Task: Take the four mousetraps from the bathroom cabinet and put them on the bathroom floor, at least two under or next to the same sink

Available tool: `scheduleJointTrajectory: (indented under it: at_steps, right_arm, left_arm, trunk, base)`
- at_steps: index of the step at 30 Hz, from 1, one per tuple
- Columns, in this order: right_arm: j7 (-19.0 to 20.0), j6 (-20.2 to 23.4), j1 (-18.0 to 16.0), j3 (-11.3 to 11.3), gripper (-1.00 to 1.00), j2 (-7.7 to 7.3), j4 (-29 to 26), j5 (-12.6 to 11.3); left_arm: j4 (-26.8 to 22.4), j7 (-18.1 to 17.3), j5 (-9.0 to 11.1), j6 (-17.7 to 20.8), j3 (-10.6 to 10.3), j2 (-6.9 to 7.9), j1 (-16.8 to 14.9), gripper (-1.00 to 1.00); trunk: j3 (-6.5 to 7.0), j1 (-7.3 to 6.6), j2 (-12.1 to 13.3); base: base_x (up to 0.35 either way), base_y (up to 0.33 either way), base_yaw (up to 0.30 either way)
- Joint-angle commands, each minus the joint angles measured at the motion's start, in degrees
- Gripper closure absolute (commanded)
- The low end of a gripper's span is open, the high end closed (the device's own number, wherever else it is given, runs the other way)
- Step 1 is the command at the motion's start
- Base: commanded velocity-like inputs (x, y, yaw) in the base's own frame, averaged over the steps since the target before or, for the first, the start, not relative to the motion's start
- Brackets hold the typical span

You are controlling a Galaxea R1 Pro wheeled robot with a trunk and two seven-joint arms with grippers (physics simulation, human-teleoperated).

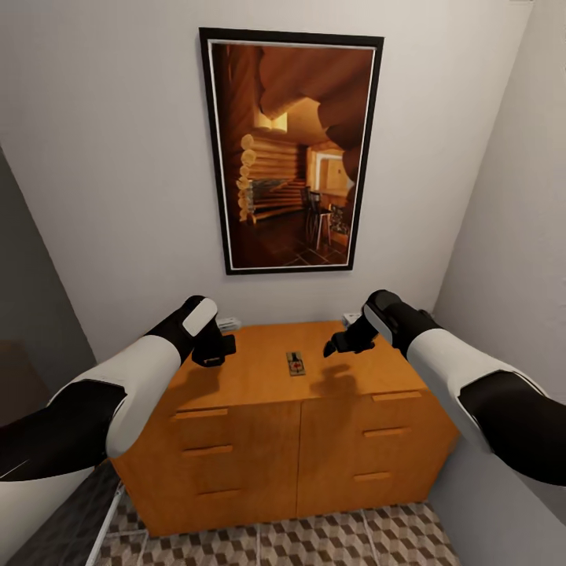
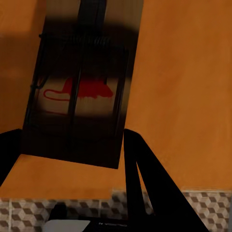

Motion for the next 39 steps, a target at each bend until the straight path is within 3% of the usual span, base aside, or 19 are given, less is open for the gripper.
scheduleJointTrajectory:
  at_steps: [1, 8, 23, 30, 39]
  right_arm:
    - [-1.4, 0.2, -0.1, 0.5, -1.0, 0.32, -0.1, -0.5]
    - [-6.5, 0.2, 0.0, 0.3, -1.0, 2.72, -0.1, -1.6]
    - [-7.9, 0.2, 0.0, 0.2, -1.0, 4.26, -0.1, -2.3]
    - [-8.1, -0.6, 0.1, 0.3, -1.0, 6.0, 0.0, -2.3]
    - [-19.2, -5.6, 0.3, 0.2, -1.0, 9.09, 0.8, -3.4]
  left_arm:
    - [-0.1, 0.4, 0.5, 0.2, -0.4, 0.01, 0.0, 1.0]
    - [-0.2, 0.7, 0.5, 0.0, -0.3, -0.07, 0.0, 1.0]
    - [-1.0, 0.8, 0.5, -0.1, -0.1, 0.24, 0.0, 1.0]
    - [-2.8, 0.7, 0.6, -0.1, 0.1, 0.24, 0.0, 1.0]
    - [-4.7, 0.7, 0.7, -0.1, 2.2, 0.12, 0.0, 1.0]
  trunk:
    - [-0.08, 0.0, -0.1]
    - [-0.08, 0.0, -0.1]
    - [-0.08, 0.0, -0.1]
    - [-0.08, 0.0, -0.1]
    - [-0.08, 0.0, -0.1]
  base:
    - [-0.073, 0.049, 0.0]
    - [-0.032, 0.021, 0.0]
    - [-0.003, 0.002, 0.0]
    - [0.0, 0.0, 0.0]
    - [0.0, 0.0, 0.0]
